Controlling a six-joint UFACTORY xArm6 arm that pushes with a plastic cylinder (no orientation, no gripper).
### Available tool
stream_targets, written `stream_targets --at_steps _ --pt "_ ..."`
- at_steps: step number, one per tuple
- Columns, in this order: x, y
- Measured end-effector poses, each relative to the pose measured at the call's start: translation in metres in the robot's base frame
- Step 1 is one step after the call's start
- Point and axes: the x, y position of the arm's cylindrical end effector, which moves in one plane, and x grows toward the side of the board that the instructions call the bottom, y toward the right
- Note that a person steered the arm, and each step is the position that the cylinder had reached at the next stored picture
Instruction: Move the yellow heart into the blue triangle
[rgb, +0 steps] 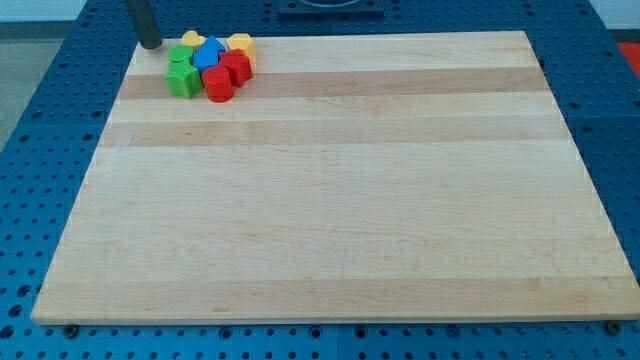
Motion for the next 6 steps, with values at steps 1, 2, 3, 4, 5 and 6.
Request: stream_targets --at_steps 1,2,3,4,5,6 --pt "0.000 0.027" --pt "0.000 0.038" --pt "0.001 0.047" --pt "0.001 0.061" --pt "0.003 0.072" --pt "0.003 0.086"
